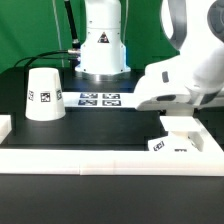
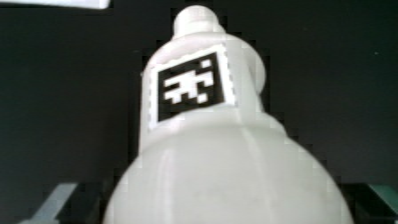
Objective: Assemble lamp
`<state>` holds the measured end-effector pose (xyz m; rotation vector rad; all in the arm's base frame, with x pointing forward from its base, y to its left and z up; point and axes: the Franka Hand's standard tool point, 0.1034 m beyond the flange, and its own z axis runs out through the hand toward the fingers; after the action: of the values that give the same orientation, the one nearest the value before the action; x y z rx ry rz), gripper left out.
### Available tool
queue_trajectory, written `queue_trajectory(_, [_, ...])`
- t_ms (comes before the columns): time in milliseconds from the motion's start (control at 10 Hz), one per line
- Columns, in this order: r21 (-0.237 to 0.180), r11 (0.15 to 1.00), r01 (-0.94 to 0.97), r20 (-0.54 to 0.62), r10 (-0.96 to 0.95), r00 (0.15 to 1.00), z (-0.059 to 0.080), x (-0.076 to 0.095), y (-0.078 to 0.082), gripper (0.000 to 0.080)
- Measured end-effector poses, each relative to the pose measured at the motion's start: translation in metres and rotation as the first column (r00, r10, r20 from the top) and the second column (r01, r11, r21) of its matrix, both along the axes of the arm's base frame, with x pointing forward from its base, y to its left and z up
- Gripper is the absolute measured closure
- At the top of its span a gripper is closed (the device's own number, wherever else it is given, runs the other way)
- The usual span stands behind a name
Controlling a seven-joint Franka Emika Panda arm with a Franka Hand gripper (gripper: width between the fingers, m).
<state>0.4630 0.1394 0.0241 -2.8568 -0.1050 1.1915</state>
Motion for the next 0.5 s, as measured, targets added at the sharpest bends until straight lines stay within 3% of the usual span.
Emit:
queue_trajectory(300, [0.025, 1.000, 0.015, 0.028, -0.015, 0.999, 0.038, 0.019, -0.017, 0.0220])
queue_trajectory(500, [0.028, 0.999, 0.032, 0.034, -0.033, 0.999, 0.053, 0.029, -0.027, 0.0220])
